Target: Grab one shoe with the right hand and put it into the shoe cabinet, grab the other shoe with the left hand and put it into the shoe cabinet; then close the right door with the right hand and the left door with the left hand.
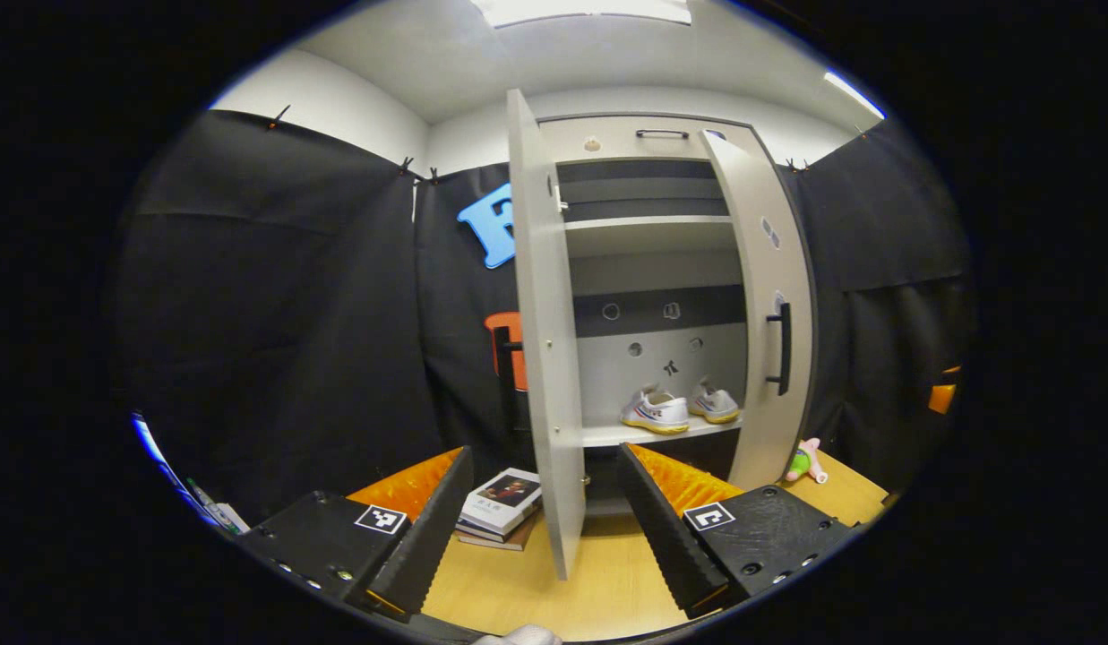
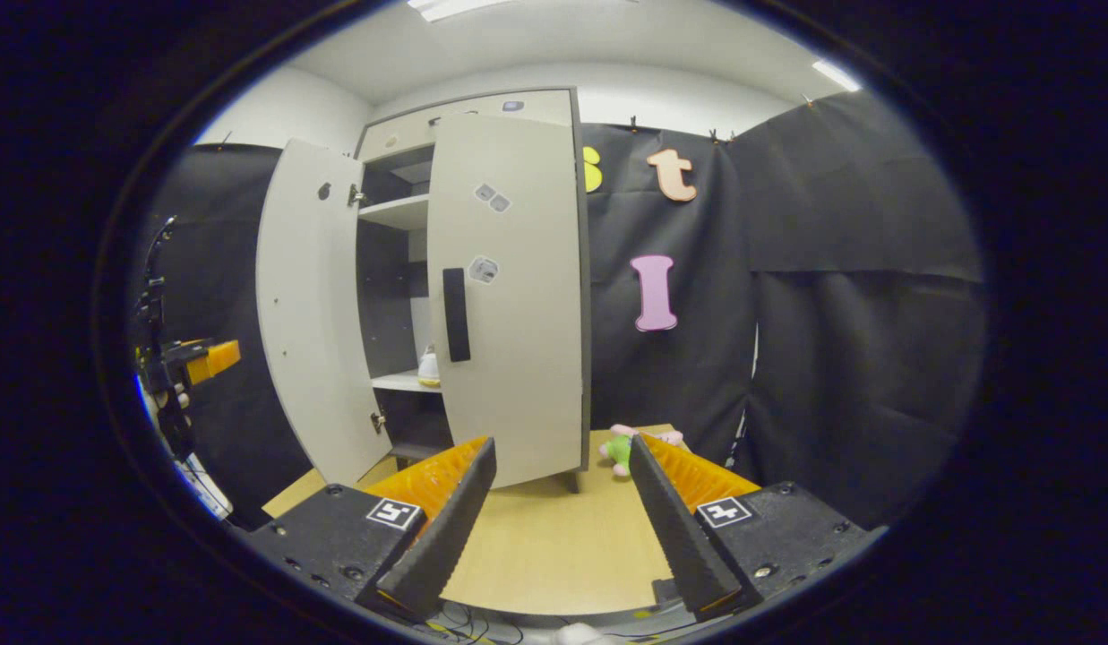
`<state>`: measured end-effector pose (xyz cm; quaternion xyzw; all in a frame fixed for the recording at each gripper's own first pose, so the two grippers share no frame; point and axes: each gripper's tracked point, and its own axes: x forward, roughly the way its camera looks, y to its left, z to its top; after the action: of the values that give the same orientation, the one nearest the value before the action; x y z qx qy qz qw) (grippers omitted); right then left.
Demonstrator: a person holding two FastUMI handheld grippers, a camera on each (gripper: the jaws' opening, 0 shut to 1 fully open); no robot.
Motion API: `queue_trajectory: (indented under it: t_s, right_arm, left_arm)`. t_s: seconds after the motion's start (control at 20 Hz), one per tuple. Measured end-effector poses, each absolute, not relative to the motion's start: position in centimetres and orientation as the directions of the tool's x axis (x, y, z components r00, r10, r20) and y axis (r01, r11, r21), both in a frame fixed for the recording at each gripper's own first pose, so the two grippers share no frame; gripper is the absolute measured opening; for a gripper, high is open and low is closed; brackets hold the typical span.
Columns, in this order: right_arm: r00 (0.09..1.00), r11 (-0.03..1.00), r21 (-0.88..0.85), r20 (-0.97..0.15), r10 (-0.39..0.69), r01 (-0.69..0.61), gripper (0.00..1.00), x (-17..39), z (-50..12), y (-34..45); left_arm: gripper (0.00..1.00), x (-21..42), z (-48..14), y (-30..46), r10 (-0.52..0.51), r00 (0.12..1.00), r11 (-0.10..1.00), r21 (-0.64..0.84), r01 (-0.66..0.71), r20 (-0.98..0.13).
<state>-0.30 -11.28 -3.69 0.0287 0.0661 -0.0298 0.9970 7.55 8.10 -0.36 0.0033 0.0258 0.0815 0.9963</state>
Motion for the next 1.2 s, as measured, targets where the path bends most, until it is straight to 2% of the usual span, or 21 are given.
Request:
queue_trajectory:
  t_s: [0.45, 0.5, 0.55, 0.65, 0.7, 0.75, 1.2]
  right_arm:
    - [0.984, 0.992, 0.09, -0.168, -0.066, 0.082, 0.98, -2.5, -4.6, -10.6]
    - [0.984, 0.993, 0.095, -0.167, -0.059, 0.076, 0.94, -2.5, -4.6, -10.5]
    - [0.984, 0.993, 0.094, -0.165, -0.061, 0.077, 0.97, -2.5, -4.3, -10.6]
    - [0.984, 0.993, 0.09, -0.167, -0.064, 0.08, 0.98, -2.4, -4.3, -10.9]
    - [0.984, 0.993, 0.093, -0.167, -0.061, 0.078, 0.98, -2.4, -4.1, -11.0]
    - [0.984, 0.993, 0.095, -0.166, -0.058, 0.074, 0.97, -2.3, -4.1, -11.0]
    - [0.986, 0.995, 0.094, -0.163, -0.018, 0.033, 0.98, -1.2, -3.5, -11.6]
  left_arm:
    - [0.96, 15.4, -0.6, 16.7, 0.304, 0.951, 0.953, 0.021, -0.304, -0.054]
    - [0.96, 16.1, -0.4, 17.1, 0.311, 0.95, 0.95, 0.023, -0.31, -0.044]
    - [0.96, 16.8, -0.4, 17.4, 0.318, 0.947, 0.948, 0.022, -0.317, -0.046]
    - [0.96, 17.8, -0.5, 16.7, 0.304, 0.951, 0.953, 0.01, -0.304, -0.049]
    - [1.0, 17.8, -0.5, 16.9, 0.318, 0.947, 0.948, 0.022, -0.318, -0.047]
    - [0.93, 17.9, -0.4, 16.9, 0.323, 0.946, 0.946, 0.027, -0.322, -0.033]
    - [0.87, 17.5, -0.3, 13.7, 0.286, 0.958, 0.958, 0.001, -0.286, -0.038]
